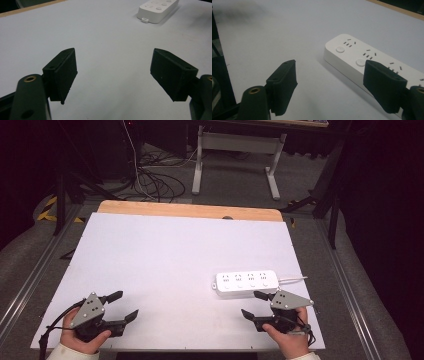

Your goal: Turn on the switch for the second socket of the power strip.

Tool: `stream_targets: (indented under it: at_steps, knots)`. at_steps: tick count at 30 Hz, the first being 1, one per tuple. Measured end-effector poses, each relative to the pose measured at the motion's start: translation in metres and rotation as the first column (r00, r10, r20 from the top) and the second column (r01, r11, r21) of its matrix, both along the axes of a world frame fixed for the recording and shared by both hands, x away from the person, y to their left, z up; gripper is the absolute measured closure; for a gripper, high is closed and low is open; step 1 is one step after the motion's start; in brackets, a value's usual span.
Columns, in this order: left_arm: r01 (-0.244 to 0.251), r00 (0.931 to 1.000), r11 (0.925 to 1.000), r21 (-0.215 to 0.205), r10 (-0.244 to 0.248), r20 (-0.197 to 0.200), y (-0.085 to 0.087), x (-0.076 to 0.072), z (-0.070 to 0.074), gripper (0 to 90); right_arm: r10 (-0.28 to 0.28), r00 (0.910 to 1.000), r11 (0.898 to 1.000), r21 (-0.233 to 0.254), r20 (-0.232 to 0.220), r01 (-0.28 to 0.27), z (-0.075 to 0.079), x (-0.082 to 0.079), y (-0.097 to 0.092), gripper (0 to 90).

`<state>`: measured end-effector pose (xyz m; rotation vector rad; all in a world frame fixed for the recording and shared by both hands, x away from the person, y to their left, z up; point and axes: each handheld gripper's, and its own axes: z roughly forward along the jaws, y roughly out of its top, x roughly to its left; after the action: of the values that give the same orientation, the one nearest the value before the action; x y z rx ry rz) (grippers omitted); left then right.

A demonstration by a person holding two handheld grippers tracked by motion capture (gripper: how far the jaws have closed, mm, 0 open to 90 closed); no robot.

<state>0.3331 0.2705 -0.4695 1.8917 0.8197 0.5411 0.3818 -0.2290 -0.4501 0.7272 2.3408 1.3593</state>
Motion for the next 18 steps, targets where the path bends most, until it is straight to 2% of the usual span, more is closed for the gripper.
stream_targets:
  at_steps: [7, 15, 18]
  knots:
    - [-0.006, 1.0000, 1.0000, -0.002, 0.006, 0.004, 0.001, 0.000, 0.000, 21.4, -0.001, 1.0000, 1.000, 0.004, 0.005, 0.001, 0.011, 0.002, 0.000, 28.0]
    - [-0.009, 0.9999, 1.0000, 0.001, 0.009, 0.004, 0.001, 0.000, 0.000, 21.3, 0.002, 1.0000, 1.000, -0.019, -0.008, -0.003, 0.021, 0.008, 0.002, 28.1]
    - [-0.009, 1.0000, 0.9999, 0.005, 0.009, 0.001, 0.000, 0.000, 0.000, 21.3, 0.006, 1.0000, 0.999, -0.044, -0.005, -0.006, 0.025, 0.013, 0.006, 28.0]
